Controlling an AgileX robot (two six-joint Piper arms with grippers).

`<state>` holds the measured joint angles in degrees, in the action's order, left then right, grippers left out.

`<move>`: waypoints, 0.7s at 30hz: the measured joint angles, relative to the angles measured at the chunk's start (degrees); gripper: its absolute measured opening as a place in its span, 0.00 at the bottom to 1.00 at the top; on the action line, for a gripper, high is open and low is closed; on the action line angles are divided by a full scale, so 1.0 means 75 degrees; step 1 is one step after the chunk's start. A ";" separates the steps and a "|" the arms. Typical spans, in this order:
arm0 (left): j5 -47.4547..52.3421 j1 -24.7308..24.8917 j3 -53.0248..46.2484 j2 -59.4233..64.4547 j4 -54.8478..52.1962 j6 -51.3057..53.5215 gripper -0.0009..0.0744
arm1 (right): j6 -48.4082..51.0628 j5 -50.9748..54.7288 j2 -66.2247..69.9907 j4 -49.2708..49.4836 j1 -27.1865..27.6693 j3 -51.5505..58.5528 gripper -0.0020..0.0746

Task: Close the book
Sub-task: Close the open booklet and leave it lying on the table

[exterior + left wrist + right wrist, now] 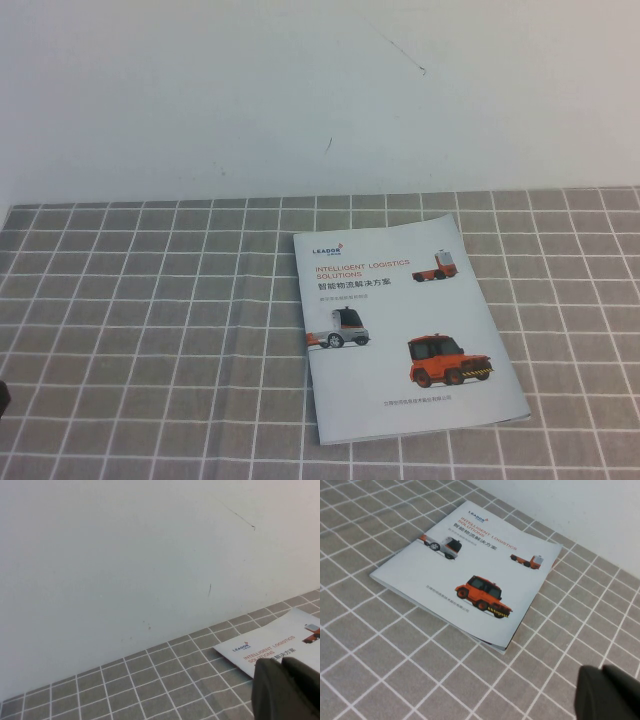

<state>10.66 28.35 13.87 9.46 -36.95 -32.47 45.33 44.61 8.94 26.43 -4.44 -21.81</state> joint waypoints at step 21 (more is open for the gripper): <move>0.0556 -0.2509 -0.0621 -0.1125 0.4927 0.5395 0.01 | -0.0013 0.0021 0.0000 0.0012 0.0000 0.0000 0.02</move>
<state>14.83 9.53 9.21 1.03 0.00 7.99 45.23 44.77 8.94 26.52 -4.44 -21.81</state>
